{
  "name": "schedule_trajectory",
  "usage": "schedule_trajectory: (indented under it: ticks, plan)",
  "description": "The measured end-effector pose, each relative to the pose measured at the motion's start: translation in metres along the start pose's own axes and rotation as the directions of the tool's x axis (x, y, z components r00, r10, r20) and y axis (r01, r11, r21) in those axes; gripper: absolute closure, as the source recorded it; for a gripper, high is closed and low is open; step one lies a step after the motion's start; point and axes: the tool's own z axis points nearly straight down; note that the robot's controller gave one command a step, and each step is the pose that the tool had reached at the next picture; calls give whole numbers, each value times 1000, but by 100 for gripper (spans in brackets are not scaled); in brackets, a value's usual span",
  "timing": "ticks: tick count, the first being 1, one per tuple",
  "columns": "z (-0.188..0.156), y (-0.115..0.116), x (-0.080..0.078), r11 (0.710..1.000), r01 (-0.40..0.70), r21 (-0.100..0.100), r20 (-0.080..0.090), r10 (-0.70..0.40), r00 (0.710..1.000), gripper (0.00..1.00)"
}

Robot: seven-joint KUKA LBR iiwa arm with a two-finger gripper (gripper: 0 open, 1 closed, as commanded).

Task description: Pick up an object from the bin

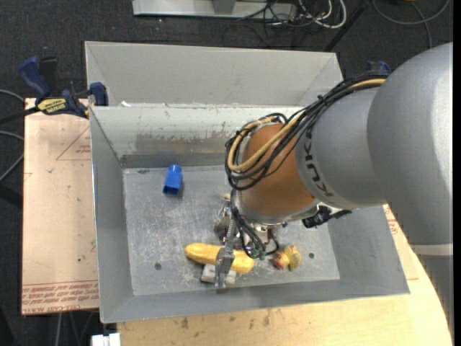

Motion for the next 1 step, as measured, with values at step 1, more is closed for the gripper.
schedule_trajectory:
  ticks: [1]
  plan:
    - [-1,0,0,1000,-2,0,0,2,1000,100]
